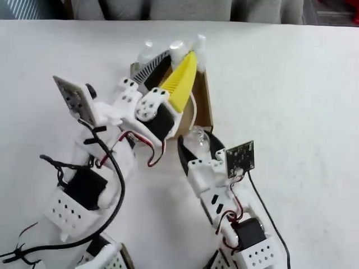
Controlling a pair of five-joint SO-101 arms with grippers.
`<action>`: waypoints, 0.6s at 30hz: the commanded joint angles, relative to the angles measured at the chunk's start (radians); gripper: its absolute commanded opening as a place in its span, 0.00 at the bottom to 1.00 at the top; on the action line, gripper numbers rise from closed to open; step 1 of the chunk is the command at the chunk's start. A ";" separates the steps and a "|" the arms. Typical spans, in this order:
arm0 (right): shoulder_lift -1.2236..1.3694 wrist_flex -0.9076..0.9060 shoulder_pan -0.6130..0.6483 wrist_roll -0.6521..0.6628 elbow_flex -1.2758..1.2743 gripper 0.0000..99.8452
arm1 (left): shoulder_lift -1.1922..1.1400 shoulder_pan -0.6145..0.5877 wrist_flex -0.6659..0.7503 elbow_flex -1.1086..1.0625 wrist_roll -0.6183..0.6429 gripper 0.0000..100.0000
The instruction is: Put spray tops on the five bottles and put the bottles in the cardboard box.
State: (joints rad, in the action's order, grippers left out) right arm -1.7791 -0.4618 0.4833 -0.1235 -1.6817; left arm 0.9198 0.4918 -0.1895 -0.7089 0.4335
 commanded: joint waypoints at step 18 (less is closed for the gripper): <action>-0.007 0.008 0.005 -0.008 -0.009 0.02 | -0.062 0.016 0.121 -0.066 0.043 0.02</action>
State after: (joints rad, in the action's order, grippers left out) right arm -1.7791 -0.4618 0.4833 -0.1235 -1.6817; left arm 0.8539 0.4964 -0.1158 -0.7672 0.4565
